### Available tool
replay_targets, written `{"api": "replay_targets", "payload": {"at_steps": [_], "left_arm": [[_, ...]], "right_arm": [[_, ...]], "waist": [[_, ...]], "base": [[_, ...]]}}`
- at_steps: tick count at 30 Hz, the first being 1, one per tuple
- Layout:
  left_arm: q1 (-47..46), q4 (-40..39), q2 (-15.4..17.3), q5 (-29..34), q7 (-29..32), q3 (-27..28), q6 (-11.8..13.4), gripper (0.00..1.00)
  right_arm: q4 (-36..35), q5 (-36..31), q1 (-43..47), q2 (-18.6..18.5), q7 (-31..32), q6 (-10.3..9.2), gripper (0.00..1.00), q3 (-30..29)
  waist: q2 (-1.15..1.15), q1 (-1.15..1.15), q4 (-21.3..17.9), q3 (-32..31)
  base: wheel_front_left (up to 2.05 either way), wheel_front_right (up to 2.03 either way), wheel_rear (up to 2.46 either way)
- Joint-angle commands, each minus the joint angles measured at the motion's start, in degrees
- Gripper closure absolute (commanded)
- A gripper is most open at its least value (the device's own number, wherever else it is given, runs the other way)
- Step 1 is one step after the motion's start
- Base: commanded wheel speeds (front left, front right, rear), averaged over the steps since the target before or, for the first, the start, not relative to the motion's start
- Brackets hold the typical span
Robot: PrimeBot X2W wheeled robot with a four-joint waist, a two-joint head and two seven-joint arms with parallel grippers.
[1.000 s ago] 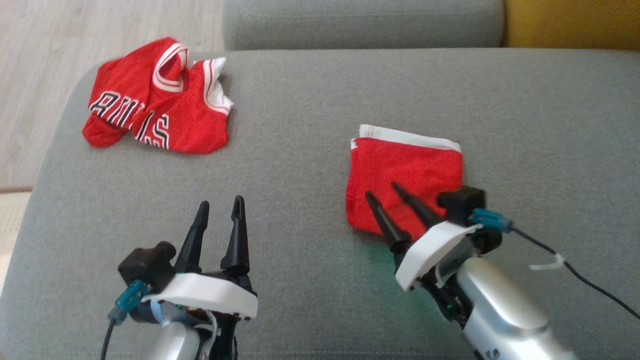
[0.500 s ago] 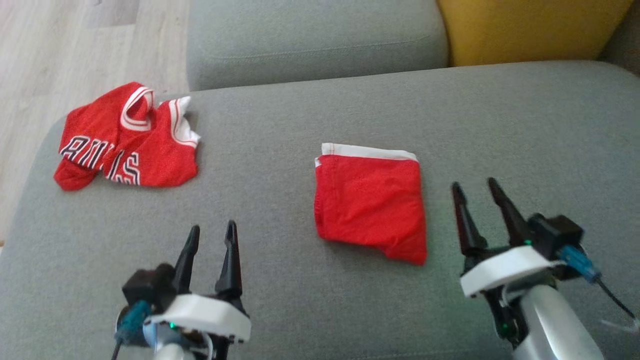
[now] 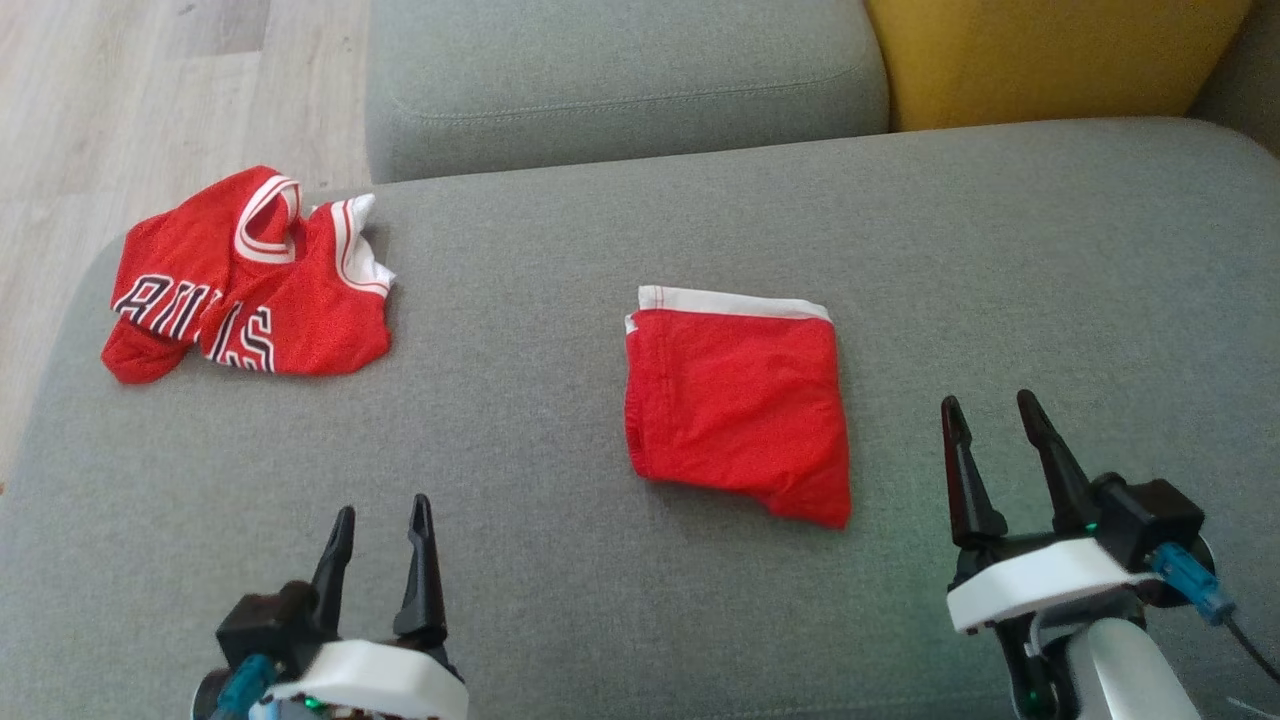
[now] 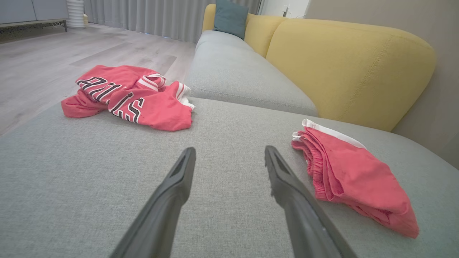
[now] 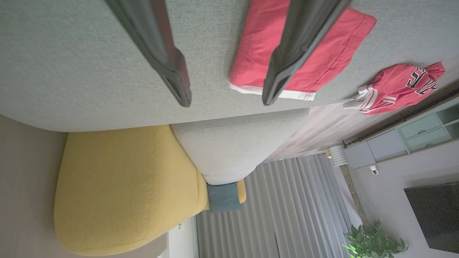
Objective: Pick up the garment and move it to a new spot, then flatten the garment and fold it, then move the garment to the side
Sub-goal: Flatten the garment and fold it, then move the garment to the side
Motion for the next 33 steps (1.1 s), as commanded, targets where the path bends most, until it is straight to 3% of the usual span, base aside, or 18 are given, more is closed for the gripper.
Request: {"api": "replay_targets", "payload": {"at_steps": [1,25,33], "left_arm": [[-2.1,-1.8,-0.3,0.5,-0.7,2.3,-0.3,0.00],[-3.0,-1.4,-1.2,1.8,-0.7,3.0,-1.6,0.00],[-5.1,-3.4,-1.2,1.4,-0.7,1.1,-1.3,0.00]], "right_arm": [[-2.3,0.5,-1.1,-0.1,0.0,-0.05,0.00,1.5],[-1.1,-1.0,-1.0,-0.1,3.5,-0.05,0.00,1.1],[1.3,-2.1,-7.5,-0.1,13.1,-0.05,0.00,-0.7]], "waist": [[0.00,0.00,0.1,0.1],[0.00,0.00,1.0,1.2],[0.00,0.00,3.1,5.5]], "base": [[0.00,0.00,0.00],[0.00,0.00,0.00],[0.00,0.00,0.00]]}}
